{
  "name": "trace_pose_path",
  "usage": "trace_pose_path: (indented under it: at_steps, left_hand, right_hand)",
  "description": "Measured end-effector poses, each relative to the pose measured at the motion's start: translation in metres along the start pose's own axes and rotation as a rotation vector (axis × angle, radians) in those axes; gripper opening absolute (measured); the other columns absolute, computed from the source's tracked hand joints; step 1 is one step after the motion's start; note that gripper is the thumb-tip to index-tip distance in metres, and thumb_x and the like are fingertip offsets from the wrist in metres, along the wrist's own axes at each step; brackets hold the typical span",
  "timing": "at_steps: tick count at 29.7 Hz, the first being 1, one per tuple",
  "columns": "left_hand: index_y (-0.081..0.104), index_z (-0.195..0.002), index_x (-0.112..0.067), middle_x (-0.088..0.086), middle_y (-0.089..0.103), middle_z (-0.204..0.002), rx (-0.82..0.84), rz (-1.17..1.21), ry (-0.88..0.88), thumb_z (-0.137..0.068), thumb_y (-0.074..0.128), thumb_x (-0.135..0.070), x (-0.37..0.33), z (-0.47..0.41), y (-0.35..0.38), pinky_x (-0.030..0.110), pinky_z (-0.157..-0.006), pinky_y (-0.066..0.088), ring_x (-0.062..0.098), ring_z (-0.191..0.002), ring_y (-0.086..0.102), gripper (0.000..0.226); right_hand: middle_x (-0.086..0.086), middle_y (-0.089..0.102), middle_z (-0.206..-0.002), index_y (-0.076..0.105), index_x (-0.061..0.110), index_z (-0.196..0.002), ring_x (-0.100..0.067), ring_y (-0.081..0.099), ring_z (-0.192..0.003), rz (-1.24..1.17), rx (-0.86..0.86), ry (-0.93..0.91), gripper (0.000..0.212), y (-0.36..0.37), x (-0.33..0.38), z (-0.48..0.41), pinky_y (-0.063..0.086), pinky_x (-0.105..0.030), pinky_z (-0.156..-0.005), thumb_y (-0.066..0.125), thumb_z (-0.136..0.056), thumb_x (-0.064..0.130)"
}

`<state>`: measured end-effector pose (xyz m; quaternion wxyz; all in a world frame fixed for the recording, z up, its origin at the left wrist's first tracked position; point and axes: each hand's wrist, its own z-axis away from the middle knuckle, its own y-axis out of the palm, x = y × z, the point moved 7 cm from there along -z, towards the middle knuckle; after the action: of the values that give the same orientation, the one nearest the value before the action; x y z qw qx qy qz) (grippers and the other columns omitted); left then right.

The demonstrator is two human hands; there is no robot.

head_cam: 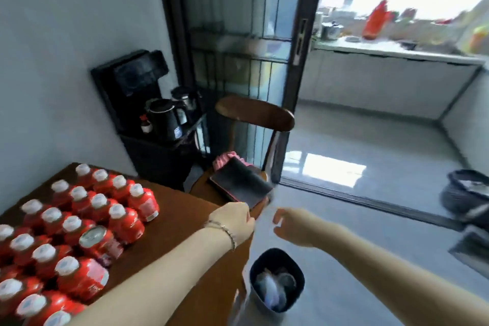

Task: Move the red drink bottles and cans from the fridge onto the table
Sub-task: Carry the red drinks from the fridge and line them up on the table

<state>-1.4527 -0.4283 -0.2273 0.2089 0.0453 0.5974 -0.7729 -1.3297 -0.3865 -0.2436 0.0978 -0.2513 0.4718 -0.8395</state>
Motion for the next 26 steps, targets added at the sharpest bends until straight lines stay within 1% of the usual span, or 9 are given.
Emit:
trace_pose_path:
  at_steps: [6,9,12,14,16,20,22,24,26]
  left_hand:
    - [0.060,-0.104,-0.011,0.011,0.064,-0.113,0.071,-0.215,0.435,-0.092,0.042,-0.028,-0.229,-0.023,0.036,0.032,-0.085,0.048,0.030,-0.103,0.060,0.028]
    - [0.060,-0.104,-0.009,0.012,0.063,-0.112,0.082,-0.256,0.612,-0.092,0.041,-0.025,-0.362,-0.009,0.057,0.031,-0.084,0.047,0.031,-0.103,0.059,0.028]
    - [0.060,-0.107,-0.010,0.012,0.062,-0.116,0.061,-0.278,0.789,-0.093,0.043,-0.025,-0.490,0.017,0.074,0.030,-0.082,0.046,0.031,-0.105,0.059,0.027]
    - [0.062,-0.110,-0.008,0.013,0.062,-0.118,0.050,-0.320,0.906,-0.094,0.043,-0.022,-0.578,0.039,0.089,0.031,-0.082,0.046,0.031,-0.108,0.058,0.028]
    - [0.063,-0.110,-0.004,0.014,0.063,-0.116,0.037,-0.386,1.012,-0.095,0.041,-0.019,-0.654,0.059,0.101,0.033,-0.081,0.048,0.032,-0.106,0.060,0.030]
    - [0.062,-0.109,-0.007,0.012,0.064,-0.114,0.003,-0.333,1.112,-0.093,0.044,-0.027,-0.800,0.093,0.112,0.032,-0.083,0.049,0.030,-0.105,0.061,0.032]
    - [0.062,-0.106,-0.009,0.010,0.065,-0.110,-0.019,-0.298,1.223,-0.093,0.043,-0.028,-0.907,0.119,0.120,0.033,-0.080,0.049,0.029,-0.101,0.062,0.030]
    - [0.061,-0.104,-0.009,0.007,0.065,-0.109,-0.049,-0.311,1.310,-0.093,0.041,-0.028,-0.962,0.130,0.121,0.033,-0.078,0.049,0.029,-0.100,0.063,0.029]
    - [0.061,-0.103,-0.010,0.006,0.065,-0.109,-0.089,-0.314,1.382,-0.093,0.040,-0.027,-1.014,0.133,0.128,0.032,-0.078,0.049,0.028,-0.100,0.063,0.029]
  right_hand:
    - [-0.003,0.063,-0.120,0.055,0.021,-0.122,-0.025,0.057,-0.112,-0.147,-0.212,0.356,0.032,-0.057,-0.198,0.123,0.042,-0.027,-0.091,0.049,-0.092,0.033]
    - [-0.003,0.059,-0.127,0.055,0.025,-0.122,-0.023,0.054,-0.116,-0.135,-0.295,0.530,0.034,-0.086,-0.295,0.208,0.042,-0.030,-0.095,0.048,-0.091,0.035]
    - [-0.001,0.058,-0.127,0.056,0.020,-0.121,-0.021,0.054,-0.117,-0.085,-0.359,0.648,0.032,-0.117,-0.377,0.292,0.042,-0.027,-0.090,0.048,-0.092,0.031]
    - [-0.004,0.060,-0.124,0.058,0.017,-0.116,-0.024,0.056,-0.114,-0.054,-0.407,0.725,0.029,-0.137,-0.433,0.350,0.045,-0.029,-0.089,0.048,-0.091,0.028]
    - [-0.006,0.063,-0.118,0.060,0.017,-0.110,-0.027,0.057,-0.110,-0.066,-0.434,0.818,0.025,-0.154,-0.484,0.399,0.048,-0.033,-0.088,0.049,-0.090,0.027]
    - [-0.006,0.064,-0.115,0.062,0.019,-0.103,-0.029,0.060,-0.104,-0.060,-0.520,1.013,0.021,-0.198,-0.582,0.504,0.049,-0.034,-0.086,0.049,-0.087,0.024]
    - [-0.006,0.062,-0.115,0.060,0.018,-0.103,-0.029,0.059,-0.102,-0.058,-0.584,1.145,0.019,-0.227,-0.655,0.578,0.047,-0.033,-0.084,0.047,-0.089,0.021]
    - [-0.007,0.061,-0.114,0.056,0.017,-0.095,-0.026,0.055,-0.092,-0.029,-0.589,1.226,0.012,-0.244,-0.695,0.617,0.044,-0.031,-0.078,0.045,-0.091,0.019]
    - [-0.008,0.062,-0.111,0.056,0.015,-0.094,-0.025,0.054,-0.087,-0.006,-0.600,1.292,0.013,-0.255,-0.733,0.645,0.042,-0.030,-0.073,0.044,-0.090,0.018]
